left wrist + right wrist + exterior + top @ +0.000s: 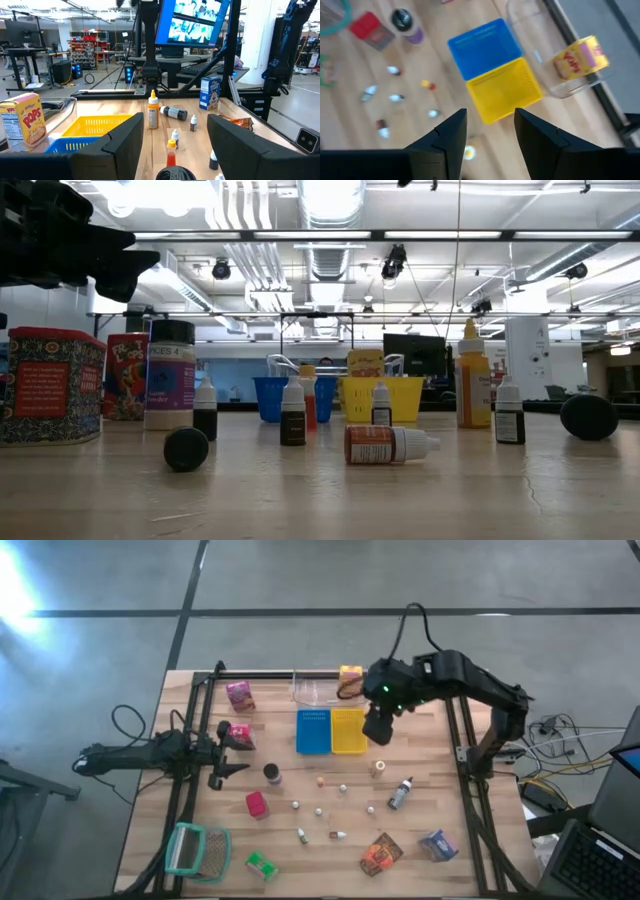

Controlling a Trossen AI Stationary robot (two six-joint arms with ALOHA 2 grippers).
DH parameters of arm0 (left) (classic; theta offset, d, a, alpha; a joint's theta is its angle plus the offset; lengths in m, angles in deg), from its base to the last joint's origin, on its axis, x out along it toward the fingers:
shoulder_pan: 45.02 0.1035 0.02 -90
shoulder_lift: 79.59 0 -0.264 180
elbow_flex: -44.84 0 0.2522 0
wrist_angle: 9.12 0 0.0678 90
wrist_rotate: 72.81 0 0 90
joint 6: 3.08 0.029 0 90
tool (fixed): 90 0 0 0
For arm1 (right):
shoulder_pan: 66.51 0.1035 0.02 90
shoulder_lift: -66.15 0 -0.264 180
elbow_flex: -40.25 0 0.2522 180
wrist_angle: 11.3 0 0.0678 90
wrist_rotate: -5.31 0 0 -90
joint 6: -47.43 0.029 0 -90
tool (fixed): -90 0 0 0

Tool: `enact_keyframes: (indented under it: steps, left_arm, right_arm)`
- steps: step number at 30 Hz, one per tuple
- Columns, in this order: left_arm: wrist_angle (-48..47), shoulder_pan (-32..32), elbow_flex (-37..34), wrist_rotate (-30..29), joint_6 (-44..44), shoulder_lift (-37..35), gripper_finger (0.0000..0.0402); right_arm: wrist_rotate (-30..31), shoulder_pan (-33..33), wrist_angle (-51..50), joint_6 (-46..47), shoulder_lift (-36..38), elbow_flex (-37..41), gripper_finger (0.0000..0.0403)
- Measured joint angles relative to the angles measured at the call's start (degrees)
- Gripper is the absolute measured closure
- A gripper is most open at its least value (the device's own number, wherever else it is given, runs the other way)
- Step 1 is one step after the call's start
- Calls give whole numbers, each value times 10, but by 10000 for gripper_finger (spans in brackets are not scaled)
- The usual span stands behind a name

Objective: Pick & Place Kitchen Items
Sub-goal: Put the blue cereal box into the transparent bin

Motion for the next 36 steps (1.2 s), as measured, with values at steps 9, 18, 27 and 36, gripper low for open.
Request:
enact_keyframes:
  steps: [9, 18, 27, 36]
  left_arm:
    - [0, 0, 0, 0, 0, 0, 176]
    - [0, 0, 0, 0, 0, 0, 176]
    - [0, 0, 0, 0, 0, 0, 176]
    - [0, 0, 0, 0, 0, 0, 176]
  right_arm:
    - [2, 102, 1, 140, 7, 6, 226]
    - [3, 199, 1, 272, 7, 61, 223]
    - [-40, 267, 1, 504, 10, 107, 247]
    - [-43, 349, 1, 680, 12, 112, 238]
